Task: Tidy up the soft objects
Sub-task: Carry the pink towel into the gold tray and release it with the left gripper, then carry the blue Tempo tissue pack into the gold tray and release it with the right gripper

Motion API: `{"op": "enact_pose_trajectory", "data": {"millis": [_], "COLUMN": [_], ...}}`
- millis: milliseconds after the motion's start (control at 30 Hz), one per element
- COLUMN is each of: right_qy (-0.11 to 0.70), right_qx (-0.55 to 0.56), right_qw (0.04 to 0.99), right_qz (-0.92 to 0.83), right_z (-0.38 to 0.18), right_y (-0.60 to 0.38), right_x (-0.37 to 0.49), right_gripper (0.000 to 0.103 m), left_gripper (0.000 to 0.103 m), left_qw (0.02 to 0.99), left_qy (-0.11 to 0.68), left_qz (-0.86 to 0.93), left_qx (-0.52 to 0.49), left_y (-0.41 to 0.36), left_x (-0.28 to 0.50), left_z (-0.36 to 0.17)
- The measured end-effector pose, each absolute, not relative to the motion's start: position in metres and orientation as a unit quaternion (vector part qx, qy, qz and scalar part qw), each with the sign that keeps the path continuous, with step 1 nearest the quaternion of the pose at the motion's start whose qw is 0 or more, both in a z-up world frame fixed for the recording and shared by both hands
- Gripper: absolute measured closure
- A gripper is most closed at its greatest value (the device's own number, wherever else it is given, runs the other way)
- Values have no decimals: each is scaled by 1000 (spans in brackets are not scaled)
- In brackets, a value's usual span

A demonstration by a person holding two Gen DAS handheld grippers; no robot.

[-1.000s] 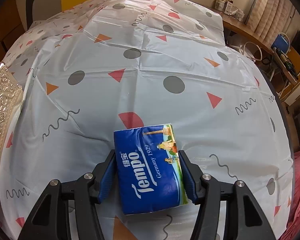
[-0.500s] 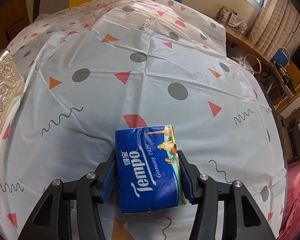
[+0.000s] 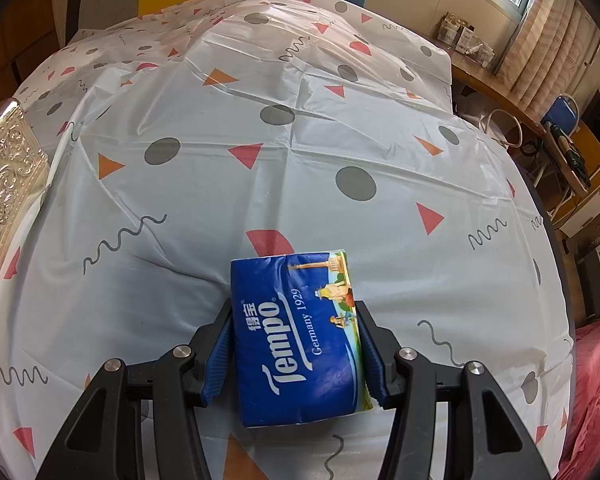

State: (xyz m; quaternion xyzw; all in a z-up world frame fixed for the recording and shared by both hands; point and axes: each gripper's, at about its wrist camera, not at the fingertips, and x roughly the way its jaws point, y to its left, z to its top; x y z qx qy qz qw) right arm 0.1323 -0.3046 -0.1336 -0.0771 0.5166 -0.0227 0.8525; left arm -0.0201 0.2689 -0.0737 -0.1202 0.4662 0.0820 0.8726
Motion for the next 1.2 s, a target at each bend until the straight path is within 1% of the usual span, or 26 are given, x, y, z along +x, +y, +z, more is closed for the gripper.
{"op": "enact_pose_trajectory", "data": {"millis": [167,233,267,300,567,800,933,1033,1200], "right_qy": [517,517,517,517,518,518,516,518,528], "right_qx": [-77,-75,-74,-74,-74,-76,-78,-74,-58], "right_qw": [853,852,852,852,852,852,853,852,846], "right_qz": [-23,-23,-23,-23,-23,-23,-25,-27,-39], "right_z": [-133,-133,-133,-133,-133,-134,-135,-135,-134], "right_y": [-305,-305,-305,-306,-306,-305,-304,-304,-306], "right_x": [133,133,133,133,134,135,134,134,138], "right_gripper": [48,48,48,48,48,48,48,49,48], "left_gripper": [55,50,45,43,43,43,43,40,40], "left_qw": [866,865,867,869,878,896,905,909,910], "left_qy": [484,486,483,478,448,400,380,374,372], "left_qz": [88,88,89,91,149,175,181,176,174], "left_qx": [-89,-86,-89,-93,-74,-81,-66,-57,-59], "left_y": [265,265,265,266,252,241,231,226,226], "left_x": [-12,-11,-13,-15,-22,-33,-33,-33,-34], "left_z": [-85,-87,-86,-85,-75,-48,-37,-33,-34]}}
